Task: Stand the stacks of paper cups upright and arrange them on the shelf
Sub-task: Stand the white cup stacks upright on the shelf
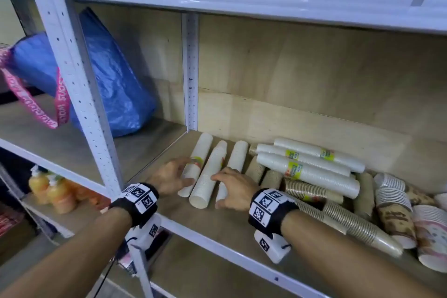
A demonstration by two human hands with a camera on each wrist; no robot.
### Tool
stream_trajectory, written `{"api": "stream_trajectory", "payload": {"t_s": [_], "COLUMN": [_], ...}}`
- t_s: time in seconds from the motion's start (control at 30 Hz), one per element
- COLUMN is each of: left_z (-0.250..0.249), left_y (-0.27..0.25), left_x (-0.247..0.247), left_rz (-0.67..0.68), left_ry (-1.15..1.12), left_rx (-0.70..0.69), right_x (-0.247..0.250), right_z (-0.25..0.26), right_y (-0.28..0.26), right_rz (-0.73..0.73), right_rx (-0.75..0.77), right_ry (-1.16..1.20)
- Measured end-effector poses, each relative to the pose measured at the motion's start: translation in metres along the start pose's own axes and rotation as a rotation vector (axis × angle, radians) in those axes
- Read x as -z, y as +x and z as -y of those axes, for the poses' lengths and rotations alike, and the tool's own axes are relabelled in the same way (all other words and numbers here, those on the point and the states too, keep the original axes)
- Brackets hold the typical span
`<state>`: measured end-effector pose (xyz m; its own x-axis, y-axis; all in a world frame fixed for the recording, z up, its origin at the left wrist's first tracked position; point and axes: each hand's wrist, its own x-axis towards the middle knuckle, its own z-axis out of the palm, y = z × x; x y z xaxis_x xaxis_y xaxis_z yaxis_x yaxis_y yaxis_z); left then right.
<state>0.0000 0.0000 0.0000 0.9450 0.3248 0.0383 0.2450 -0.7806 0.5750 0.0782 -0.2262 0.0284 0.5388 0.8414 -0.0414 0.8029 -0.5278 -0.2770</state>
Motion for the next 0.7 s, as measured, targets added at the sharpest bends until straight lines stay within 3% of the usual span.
{"api": "stream_trajectory", "payload": {"t_s": [0.3,0.7], "left_z": [-0.005,-0.009], "left_y": [-0.012,-0.008], "left_x": [-0.011,-0.018], "left_rz": [0.048,0.076], "left_ry": [0.001,0.075], "left_rx": [0.154,0.197], "right_x": [-0.013,-0.019], "right_z": [-0.009,-0.01], "right_y": [0.004,0.0], "right_rz": [0.042,0.042], "right_rx": [-0.046,0.01], "right_ry": [-0.109,-0.197]}}
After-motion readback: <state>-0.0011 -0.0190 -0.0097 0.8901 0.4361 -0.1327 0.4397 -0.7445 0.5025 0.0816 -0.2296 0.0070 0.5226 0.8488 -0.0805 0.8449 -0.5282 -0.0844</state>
